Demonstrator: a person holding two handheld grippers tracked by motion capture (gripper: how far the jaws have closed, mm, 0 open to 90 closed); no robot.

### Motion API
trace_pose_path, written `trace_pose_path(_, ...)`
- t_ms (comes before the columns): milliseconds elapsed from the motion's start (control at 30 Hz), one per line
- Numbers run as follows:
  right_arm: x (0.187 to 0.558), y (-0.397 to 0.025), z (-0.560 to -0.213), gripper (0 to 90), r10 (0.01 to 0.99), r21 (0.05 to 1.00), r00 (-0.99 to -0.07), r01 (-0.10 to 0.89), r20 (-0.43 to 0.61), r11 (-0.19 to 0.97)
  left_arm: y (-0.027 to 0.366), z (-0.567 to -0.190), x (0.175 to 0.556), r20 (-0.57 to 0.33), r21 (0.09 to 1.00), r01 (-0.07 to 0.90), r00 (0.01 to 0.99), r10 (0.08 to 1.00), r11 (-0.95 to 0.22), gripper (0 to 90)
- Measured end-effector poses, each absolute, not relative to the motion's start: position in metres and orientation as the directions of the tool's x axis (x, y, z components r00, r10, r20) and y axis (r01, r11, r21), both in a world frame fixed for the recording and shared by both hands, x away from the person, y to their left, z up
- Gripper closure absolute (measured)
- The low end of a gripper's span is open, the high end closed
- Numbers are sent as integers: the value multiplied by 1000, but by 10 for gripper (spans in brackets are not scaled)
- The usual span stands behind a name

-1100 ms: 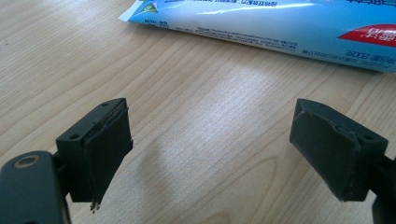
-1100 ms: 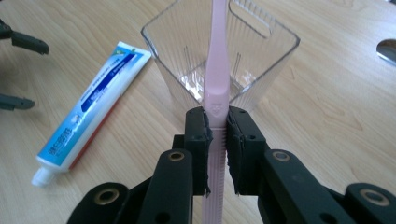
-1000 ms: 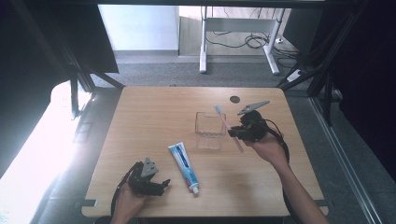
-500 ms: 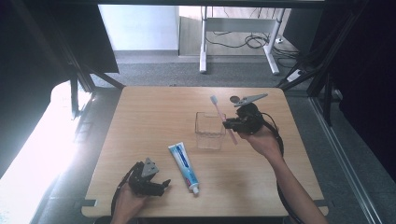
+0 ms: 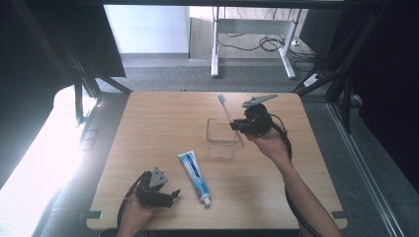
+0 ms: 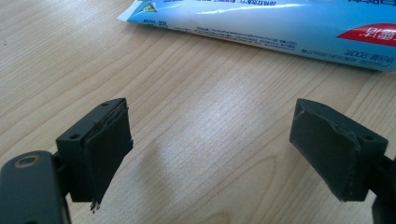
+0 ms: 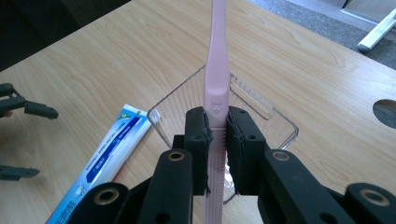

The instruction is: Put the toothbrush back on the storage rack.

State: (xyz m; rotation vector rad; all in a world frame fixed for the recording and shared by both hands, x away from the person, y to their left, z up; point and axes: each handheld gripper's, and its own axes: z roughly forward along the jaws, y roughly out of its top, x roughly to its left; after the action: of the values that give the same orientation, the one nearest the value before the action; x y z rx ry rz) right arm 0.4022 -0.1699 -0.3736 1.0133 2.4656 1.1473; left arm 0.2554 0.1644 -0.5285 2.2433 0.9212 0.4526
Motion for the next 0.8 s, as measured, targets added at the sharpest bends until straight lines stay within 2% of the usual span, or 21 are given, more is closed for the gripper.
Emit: trace_pose_path(800, 427, -150, -387, 795, 717, 771, -693, 496, 75, 399, 165, -527, 255, 56, 700, 486, 694, 718, -523, 129)
